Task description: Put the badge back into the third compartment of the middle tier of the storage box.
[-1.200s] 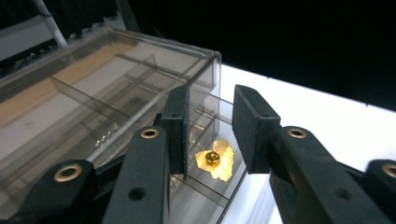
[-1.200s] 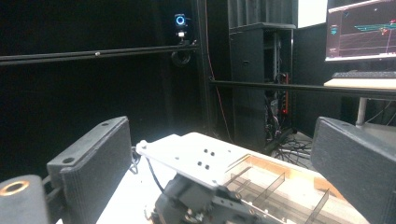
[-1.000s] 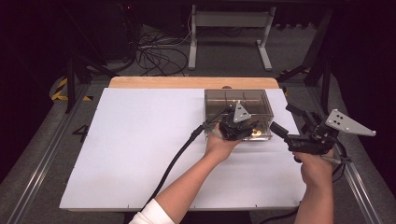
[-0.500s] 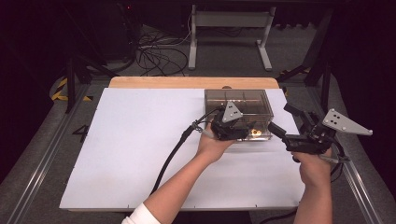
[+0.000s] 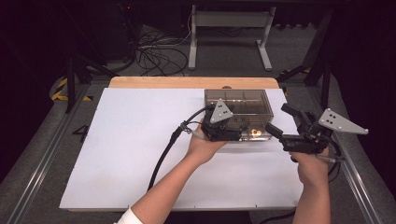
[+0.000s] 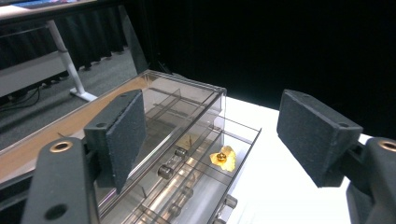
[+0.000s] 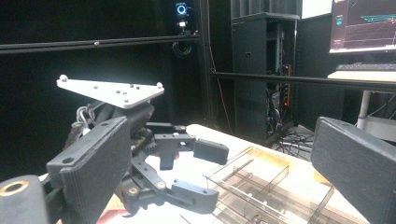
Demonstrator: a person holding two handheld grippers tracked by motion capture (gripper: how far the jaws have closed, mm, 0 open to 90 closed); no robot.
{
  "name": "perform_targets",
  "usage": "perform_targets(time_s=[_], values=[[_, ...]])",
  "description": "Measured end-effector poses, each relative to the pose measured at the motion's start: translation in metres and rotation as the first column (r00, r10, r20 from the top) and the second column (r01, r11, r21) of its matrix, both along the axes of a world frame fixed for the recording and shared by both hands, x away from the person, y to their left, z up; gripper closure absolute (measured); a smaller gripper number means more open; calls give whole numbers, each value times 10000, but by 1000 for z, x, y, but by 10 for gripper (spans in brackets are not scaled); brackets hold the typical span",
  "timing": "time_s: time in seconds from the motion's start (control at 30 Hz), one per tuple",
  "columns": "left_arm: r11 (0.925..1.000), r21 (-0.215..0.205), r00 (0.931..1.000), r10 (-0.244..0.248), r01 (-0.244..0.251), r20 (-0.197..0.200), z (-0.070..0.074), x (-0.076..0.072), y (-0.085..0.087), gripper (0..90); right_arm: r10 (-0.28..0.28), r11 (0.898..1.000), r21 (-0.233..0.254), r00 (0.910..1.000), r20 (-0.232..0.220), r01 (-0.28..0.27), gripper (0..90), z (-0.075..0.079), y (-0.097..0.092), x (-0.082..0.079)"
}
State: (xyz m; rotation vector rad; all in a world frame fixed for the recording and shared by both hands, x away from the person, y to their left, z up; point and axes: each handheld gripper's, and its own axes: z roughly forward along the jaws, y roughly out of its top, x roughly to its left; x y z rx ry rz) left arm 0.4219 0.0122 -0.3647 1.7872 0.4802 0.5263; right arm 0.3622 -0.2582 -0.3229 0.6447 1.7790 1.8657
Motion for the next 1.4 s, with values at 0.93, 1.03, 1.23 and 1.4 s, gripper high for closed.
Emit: perform_targets(time_s=[0.93, 1.03, 1.23, 1.4], values=[[9990, -425, 9991, 154, -137, 401, 24, -23, 55, 138, -26, 9995, -326, 9999, -118, 22, 57, -4, 8, 3], [9988, -452, 9988, 191, -171, 443, 26, -25, 62, 133, -21, 9994, -346, 9999, -131, 16, 57, -5, 9, 4], [9978, -619, 9985, 255, -225, 479, 29, -30, 75, 118, 33, 9991, -433, 9998, -174, -40, 54, -6, 12, 5], [9968, -735, 9981, 340, -302, 516, 32, -33, 87, 102, 38, 9988, -484, 9998, -180, -47, 52, -6, 13, 5]])
